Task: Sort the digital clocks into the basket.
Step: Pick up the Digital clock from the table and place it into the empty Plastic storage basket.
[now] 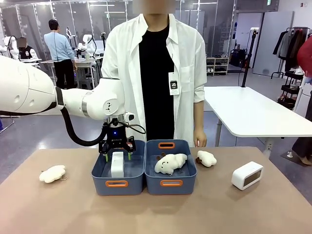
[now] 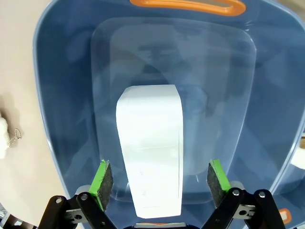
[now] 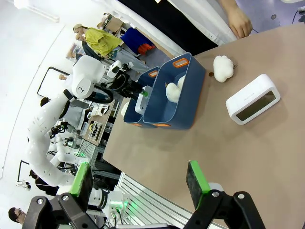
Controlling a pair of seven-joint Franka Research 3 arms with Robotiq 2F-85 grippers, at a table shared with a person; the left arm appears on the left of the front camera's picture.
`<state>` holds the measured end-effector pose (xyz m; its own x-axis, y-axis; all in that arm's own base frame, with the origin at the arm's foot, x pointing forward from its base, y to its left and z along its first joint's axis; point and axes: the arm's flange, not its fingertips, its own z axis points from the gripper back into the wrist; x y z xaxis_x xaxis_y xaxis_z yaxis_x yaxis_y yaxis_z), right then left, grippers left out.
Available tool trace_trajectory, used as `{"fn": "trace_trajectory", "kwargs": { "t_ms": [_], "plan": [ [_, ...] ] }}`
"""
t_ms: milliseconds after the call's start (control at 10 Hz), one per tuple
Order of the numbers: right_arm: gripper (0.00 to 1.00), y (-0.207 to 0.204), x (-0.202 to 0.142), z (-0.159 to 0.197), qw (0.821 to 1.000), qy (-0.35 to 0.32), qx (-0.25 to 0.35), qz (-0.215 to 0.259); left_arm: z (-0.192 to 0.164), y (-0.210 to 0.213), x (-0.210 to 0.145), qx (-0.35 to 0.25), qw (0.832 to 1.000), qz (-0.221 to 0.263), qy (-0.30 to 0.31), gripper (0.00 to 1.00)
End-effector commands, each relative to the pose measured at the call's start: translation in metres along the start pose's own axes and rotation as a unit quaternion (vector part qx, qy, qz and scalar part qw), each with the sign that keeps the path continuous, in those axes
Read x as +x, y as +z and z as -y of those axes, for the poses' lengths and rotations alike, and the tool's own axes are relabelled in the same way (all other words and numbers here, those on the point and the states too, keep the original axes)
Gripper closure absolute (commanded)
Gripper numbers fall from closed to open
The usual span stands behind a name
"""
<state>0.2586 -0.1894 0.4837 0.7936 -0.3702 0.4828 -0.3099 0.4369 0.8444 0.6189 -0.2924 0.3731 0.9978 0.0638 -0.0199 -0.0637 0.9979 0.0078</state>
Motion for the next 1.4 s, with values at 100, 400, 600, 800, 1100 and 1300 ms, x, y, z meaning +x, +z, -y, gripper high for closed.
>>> {"fn": "trace_trajectory", "kwargs": {
  "t_ms": [100, 400, 600, 800, 1100, 1300],
  "plan": [
    [0.0, 0.001, 0.0, -0.001, 1.0, 0.005, 0.003, 0.0, -0.001, -0.002, 0.001, 0.001, 1.0, -0.001, 0.002, 0.0],
    [0.0, 0.001, 0.0, -0.001, 1.0, 0.005, 0.003, 0.0, -0.001, -0.002, 0.001, 0.001, 1.0, -0.001, 0.002, 0.0],
    [0.0, 0.001, 0.0, -0.001, 1.0, 0.005, 0.003, 0.0, -0.015, 0.024, -0.012, -0.038, 0.999, -0.025, -0.026, 0.0],
    [0.0, 0.001, 0.0, -0.001, 1.0, 0.005, 0.003, 0.0, -0.059, 0.08, -0.06, -0.117, 0.987, -0.044, -0.097, 0.0],
    [0.0, 0.001, 0.0, -0.001, 1.0, 0.005, 0.003, 0.0, -0.154, 0.129, -0.085, -0.291, 0.939, -0.062, -0.172, 0.0],
    [0.0, 0.001, 0.0, -0.001, 1.0, 0.005, 0.003, 0.0, -0.214, 0.137, -0.088, -0.399, 0.895, -0.086, -0.182, 0.0]
  ]
}}
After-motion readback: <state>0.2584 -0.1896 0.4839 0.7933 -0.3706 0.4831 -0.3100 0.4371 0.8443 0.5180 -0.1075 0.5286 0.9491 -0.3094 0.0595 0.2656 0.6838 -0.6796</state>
